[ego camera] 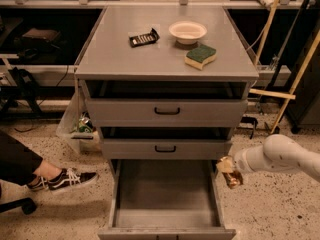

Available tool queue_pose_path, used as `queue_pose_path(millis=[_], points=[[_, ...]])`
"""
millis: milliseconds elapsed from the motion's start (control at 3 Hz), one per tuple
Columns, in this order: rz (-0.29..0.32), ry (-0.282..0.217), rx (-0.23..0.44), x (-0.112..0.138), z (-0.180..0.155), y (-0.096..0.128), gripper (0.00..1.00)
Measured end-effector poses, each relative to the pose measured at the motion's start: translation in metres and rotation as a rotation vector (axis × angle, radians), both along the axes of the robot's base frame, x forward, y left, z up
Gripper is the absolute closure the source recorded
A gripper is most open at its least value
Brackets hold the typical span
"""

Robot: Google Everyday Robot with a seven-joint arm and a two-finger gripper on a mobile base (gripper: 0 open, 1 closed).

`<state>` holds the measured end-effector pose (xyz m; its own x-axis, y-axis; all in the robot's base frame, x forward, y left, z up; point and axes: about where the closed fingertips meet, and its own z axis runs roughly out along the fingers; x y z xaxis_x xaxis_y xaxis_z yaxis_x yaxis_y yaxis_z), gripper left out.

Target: Pick orange can from bottom drawer and place on counter

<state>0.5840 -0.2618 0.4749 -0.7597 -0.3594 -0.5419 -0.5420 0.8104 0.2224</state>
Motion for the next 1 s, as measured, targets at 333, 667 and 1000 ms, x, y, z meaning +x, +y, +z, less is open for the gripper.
queue_pose_path(millis=[333,667,1000], points=[[0.001,-0.003,-0.001,0.002,0.0,0.001,1.0],[0.019,-0.027,-0.023,-0.009,0.03,0.007,1.0],[0.048,-0.049,-0.032,-0.058,0.085,0.025,1.0]])
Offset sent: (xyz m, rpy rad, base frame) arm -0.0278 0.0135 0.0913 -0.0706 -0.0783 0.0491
